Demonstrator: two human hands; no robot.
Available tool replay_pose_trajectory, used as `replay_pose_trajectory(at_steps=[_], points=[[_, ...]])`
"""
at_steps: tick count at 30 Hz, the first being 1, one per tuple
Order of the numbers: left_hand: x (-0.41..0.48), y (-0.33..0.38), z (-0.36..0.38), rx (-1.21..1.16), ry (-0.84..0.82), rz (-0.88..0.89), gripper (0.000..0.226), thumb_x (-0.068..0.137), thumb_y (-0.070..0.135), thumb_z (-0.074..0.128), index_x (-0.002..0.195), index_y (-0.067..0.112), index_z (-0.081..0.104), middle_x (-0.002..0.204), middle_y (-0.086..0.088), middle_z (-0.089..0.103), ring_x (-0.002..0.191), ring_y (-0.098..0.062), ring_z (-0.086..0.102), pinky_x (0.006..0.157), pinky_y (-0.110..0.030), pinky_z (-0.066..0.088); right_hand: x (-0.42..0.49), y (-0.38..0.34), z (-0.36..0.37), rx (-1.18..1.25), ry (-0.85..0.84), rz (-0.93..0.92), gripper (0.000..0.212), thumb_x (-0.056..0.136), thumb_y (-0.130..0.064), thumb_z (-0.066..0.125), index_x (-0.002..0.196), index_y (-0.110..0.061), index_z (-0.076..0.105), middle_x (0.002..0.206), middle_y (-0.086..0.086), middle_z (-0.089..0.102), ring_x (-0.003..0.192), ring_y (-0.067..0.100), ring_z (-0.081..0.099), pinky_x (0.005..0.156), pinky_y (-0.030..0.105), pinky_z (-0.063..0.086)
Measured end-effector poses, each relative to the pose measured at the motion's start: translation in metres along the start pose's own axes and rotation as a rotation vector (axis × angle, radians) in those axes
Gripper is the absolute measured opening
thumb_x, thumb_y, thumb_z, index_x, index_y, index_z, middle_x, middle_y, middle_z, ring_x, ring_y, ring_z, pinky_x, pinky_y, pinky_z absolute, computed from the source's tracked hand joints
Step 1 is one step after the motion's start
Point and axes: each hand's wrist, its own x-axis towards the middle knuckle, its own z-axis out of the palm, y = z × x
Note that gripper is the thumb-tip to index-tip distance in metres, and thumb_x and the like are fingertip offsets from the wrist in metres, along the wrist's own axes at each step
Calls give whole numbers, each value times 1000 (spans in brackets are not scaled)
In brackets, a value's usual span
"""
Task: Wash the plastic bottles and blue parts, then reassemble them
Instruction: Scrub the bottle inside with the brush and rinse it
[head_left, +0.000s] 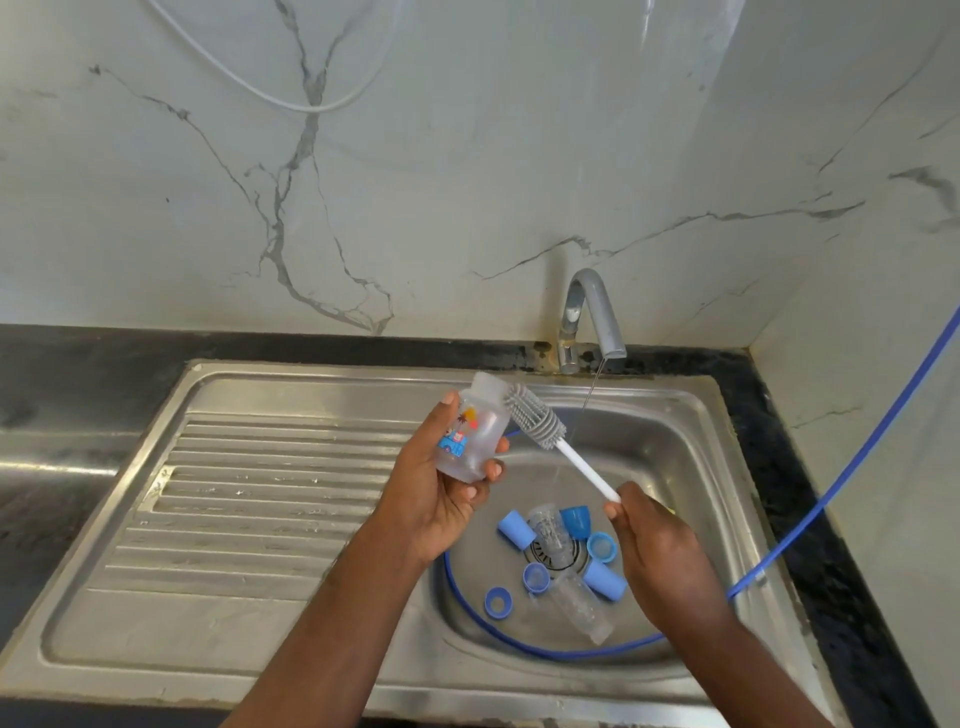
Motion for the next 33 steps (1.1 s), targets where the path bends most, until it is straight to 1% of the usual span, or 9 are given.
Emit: replay_pose_trajectory(at_steps=[5, 7, 10, 12, 17, 21, 25, 30, 33], points=[[9, 4, -19, 38, 21, 120, 77, 72, 49, 86, 130, 7, 58, 104, -17, 67, 78, -25, 69, 54, -27, 57, -9, 1, -6, 54, -63, 71, 27, 101, -44, 39, 82, -26, 39, 53, -7, 40, 49, 12, 40, 48, 33, 35], [11, 5, -23, 94, 52, 180, 69, 72, 48, 87, 125, 11, 61, 108, -14, 69, 84, -25, 70, 59, -29, 59, -10, -6, -7, 36, -111, 86, 28, 102, -45, 40, 80, -28, 38, 53, -6, 41, 49, 13, 41, 49, 34, 33], [14, 2, -23, 241, 121, 233, 43, 84, 40, 77, 118, 16, 64, 107, -9, 71, 86, -22, 71, 63, -28, 58, -12, -14, -7, 10, -159, 122, 30, 102, -49, 36, 84, -27, 44, 56, -6, 44, 54, 15, 45, 54, 35, 39], [15, 0, -24, 312, 138, 266, 41, 81, 37, 78, 115, 19, 65, 106, -7, 73, 89, -23, 69, 64, -28, 57, -13, -19, -8, -12, -168, 144, 30, 103, -47, 35, 86, -25, 48, 57, -6, 45, 55, 16, 48, 56, 34, 41], [10, -15, -19, 396, 100, 325, 58, 68, 45, 81, 117, 17, 65, 110, -13, 73, 88, -25, 69, 63, -29, 56, -2, -32, -10, -28, -151, 176, 32, 104, -46, 37, 81, -25, 42, 58, -4, 49, 55, 18, 51, 53, 36, 44], [10, -16, -17, 298, 117, 415, 56, 64, 49, 89, 110, 23, 69, 108, -11, 72, 89, -23, 68, 62, -28, 56, -9, -36, -11, 55, -181, 197, 36, 102, -49, 34, 79, -23, 44, 59, -3, 53, 56, 17, 53, 57, 39, 49], [6, -21, -17, 384, 70, 409, 53, 71, 41, 81, 117, 19, 67, 116, -18, 68, 89, -25, 66, 61, -29, 56, -8, -37, -16, 102, -176, 203, 36, 102, -47, 36, 76, -23, 44, 59, -2, 51, 54, 18, 49, 57, 41, 48], [5, -11, -18, 297, 83, 472, 57, 61, 50, 92, 106, 23, 70, 103, -9, 71, 83, -23, 67, 57, -28, 53, -21, -39, -21, 184, -192, 216, 39, 103, -46, 40, 76, -19, 48, 60, 1, 53, 55, 17, 50, 58, 41, 47], [5, -16, -15, 366, 38, 426, 59, 62, 52, 91, 107, 21, 69, 104, -13, 70, 82, -28, 65, 55, -29, 52, -20, -36, -22, 224, -171, 251, 39, 103, -44, 42, 74, -19, 48, 57, -1, 49, 54, 16, 46, 57, 41, 46]])
